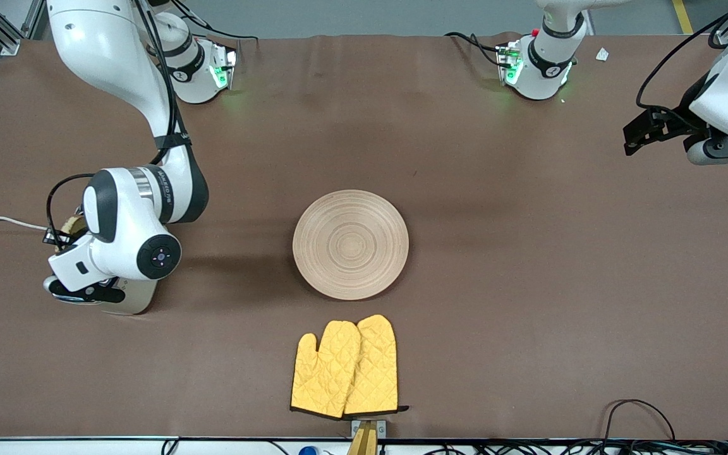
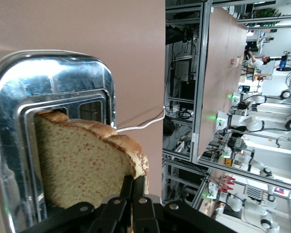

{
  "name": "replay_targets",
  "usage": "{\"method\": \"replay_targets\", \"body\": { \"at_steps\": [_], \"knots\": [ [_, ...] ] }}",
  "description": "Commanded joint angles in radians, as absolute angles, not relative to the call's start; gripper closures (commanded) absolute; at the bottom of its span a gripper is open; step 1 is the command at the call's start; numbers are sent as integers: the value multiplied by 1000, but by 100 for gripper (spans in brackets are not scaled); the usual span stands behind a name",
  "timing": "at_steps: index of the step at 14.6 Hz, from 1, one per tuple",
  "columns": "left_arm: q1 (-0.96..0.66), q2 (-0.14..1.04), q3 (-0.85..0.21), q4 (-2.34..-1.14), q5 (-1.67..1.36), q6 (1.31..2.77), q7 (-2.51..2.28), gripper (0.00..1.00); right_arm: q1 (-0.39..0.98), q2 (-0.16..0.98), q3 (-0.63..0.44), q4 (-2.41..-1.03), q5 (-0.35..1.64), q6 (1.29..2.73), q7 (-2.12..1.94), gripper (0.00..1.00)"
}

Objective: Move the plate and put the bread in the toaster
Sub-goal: 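Lower the bread into the toaster slot and open the right gripper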

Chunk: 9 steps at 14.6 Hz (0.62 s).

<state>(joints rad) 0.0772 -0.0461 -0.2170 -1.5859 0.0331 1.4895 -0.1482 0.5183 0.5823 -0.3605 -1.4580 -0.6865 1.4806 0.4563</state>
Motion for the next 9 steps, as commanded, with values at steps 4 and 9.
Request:
{"method": "replay_targets", "body": {
  "at_steps": [4,9],
  "knots": [
    [89,-28,-224,-1580,14,1499,-137,0,456,546,-354,-1419,-484,1491,395,2],
    [92,-32,-215,-1577,14,1496,-132,0,307,365,-356,-1431,-108,1534,98,0]
  ]
}}
